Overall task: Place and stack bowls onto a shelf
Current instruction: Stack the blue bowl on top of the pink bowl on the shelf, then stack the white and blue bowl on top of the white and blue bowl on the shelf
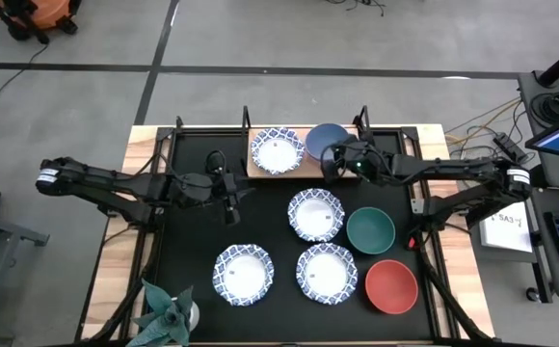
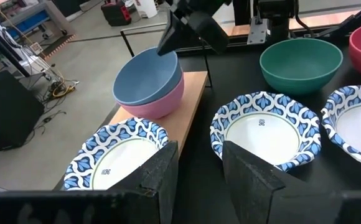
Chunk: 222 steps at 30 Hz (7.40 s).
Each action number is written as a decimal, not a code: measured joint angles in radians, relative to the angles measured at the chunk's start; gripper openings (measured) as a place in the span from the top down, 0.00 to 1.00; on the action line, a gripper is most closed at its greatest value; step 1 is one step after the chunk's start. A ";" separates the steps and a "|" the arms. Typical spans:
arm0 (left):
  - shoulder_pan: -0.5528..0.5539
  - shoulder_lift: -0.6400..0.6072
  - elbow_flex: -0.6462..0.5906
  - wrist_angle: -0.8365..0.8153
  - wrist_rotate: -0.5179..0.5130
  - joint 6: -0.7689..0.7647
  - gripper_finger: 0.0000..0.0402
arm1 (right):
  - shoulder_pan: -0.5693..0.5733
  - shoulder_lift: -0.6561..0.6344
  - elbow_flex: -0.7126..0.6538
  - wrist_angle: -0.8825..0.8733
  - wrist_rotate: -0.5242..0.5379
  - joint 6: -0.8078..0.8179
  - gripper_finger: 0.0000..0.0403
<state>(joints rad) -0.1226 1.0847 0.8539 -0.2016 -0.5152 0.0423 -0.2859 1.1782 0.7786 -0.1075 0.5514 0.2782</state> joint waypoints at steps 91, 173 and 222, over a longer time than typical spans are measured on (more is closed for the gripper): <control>0.000 0.006 0.000 -0.024 0.000 0.001 0.73 | -0.252 0.311 0.525 -0.852 -0.158 0.096 0.98; 0.011 0.890 0.575 -0.225 0.418 0.129 0.57 | 0.294 -0.411 -0.078 -0.328 -0.451 -0.293 0.98; 0.041 0.886 0.573 -0.272 0.499 0.132 1.00 | 0.294 -0.410 -0.079 -0.321 -0.446 -0.315 0.98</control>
<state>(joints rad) -0.0820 1.9703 1.4265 -0.4736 -0.0158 0.1743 0.0085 0.7685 0.6991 -0.4289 0.1054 -0.0368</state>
